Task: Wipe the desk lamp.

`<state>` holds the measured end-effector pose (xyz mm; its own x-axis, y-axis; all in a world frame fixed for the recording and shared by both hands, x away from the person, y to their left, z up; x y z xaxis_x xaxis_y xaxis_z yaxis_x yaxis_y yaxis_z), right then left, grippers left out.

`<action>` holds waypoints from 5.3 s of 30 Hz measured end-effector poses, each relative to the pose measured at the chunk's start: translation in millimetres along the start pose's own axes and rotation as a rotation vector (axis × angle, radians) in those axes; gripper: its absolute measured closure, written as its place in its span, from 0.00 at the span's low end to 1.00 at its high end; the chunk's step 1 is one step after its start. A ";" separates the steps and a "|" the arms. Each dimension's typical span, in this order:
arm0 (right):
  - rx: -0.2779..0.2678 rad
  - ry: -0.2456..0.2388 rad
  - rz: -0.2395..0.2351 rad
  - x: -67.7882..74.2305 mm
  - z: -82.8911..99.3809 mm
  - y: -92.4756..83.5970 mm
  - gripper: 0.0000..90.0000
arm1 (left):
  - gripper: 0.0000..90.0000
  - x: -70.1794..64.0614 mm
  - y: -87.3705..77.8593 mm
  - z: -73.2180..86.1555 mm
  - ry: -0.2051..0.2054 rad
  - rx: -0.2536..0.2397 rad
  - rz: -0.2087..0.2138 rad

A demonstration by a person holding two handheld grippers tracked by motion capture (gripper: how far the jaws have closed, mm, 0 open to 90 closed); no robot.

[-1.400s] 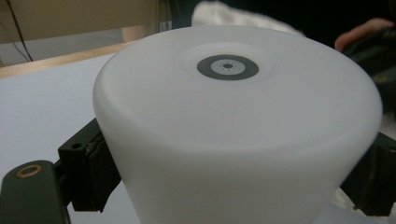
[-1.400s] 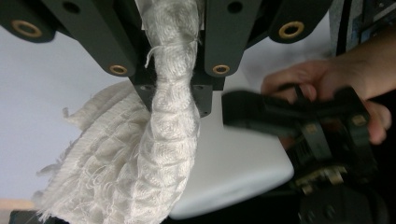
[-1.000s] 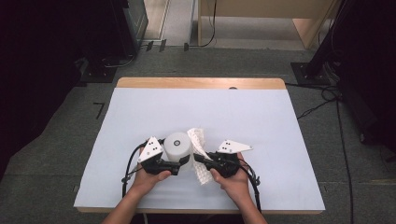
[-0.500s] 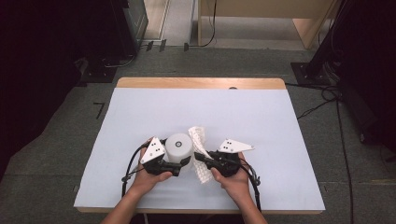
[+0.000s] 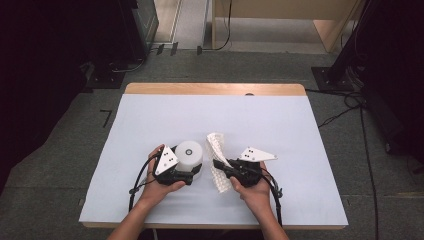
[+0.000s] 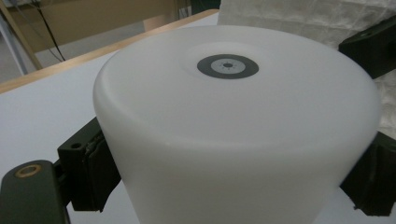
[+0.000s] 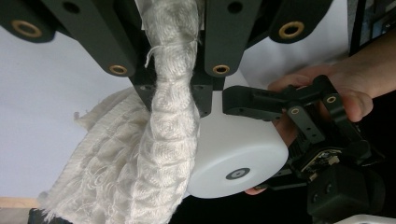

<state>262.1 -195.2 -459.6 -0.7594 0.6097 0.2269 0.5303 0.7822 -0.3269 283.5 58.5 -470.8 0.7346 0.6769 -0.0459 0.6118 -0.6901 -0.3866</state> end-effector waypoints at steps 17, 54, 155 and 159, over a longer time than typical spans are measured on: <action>0.013 0.033 0.019 -9.1 5.8 -2.2 0.88 | 0.09 -26.1 0.5 -1.2 -0.094 -0.045 -0.260; 0.044 0.017 -0.059 12.0 6.2 13.9 0.89 | 0.10 -0.9 -17.2 -14.8 -0.116 -0.083 0.121; 0.078 0.022 -0.045 9.6 12.4 20.8 0.89 | 0.10 -10.2 -16.9 -12.9 -0.071 -0.073 0.087; 0.042 0.052 -0.046 7.2 10.2 16.7 0.89 | 0.10 -12.4 -12.5 -8.3 -0.073 -0.046 0.093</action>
<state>261.7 -179.0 -472.8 -0.7612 0.5801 0.2900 0.4782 0.8041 -0.3533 269.1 56.6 -457.8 0.7667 0.6250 -0.1470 0.5560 -0.7608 -0.3347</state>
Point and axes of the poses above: each handheld gripper's, and its own axes: y roughly forward along the jaws, z roughly out of its underside, x roughly to its left, the point moved 1 cm from there along y, roughly forward along the jaws, and after that the axes turned 6 degrees about -y, right-handed, at the moved point
